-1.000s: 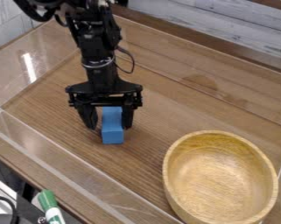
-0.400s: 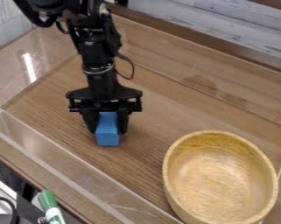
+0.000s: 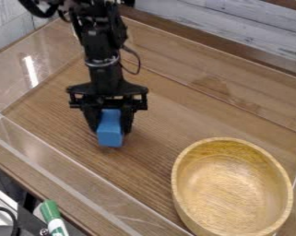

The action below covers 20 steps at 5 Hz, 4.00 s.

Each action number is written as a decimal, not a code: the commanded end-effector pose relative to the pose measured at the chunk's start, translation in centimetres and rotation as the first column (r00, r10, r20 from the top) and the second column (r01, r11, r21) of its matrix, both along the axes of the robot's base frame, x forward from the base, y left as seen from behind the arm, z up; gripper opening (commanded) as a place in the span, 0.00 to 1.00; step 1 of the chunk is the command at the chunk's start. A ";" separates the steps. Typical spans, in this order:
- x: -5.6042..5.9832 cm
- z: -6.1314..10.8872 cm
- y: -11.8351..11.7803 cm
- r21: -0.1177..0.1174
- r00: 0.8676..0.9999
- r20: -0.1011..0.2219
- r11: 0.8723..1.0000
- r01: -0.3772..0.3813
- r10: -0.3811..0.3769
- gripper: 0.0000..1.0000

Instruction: Put the blue block in the brown bowl

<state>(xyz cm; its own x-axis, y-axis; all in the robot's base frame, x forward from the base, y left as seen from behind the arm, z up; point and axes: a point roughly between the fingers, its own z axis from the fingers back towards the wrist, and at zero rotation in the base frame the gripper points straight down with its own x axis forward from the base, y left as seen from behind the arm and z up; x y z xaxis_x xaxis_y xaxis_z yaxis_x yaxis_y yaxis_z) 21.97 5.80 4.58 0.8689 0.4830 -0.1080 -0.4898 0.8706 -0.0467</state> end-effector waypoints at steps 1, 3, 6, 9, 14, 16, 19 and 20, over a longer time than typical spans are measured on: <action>1.3 3.2 0.8 0.020 0.996 0.085 1.000 -0.007 0.006 0.00; 0.7 3.0 0.6 0.019 0.995 0.098 1.000 0.012 -0.014 0.00; 0.8 2.0 0.2 0.029 0.995 0.094 0.999 0.024 -0.027 0.00; 0.9 0.9 -0.2 0.029 0.996 0.089 0.999 0.024 -0.026 1.00; 1.1 0.6 -0.9 0.025 0.995 0.091 0.999 0.039 -0.041 0.00; 1.2 2.4 -1.3 0.021 0.994 0.093 0.998 0.058 -0.060 0.00; 1.0 9.3 -3.6 -0.014 0.988 0.139 0.997 0.075 -0.072 0.00; 0.5 10.3 -5.3 -0.026 0.986 0.147 0.996 0.088 -0.083 0.00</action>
<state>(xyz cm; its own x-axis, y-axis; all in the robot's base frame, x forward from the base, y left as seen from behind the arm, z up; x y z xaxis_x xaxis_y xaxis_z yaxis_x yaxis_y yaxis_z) 21.84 0.50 13.49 0.9155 0.3998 -0.0443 -0.4022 0.9075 -0.1215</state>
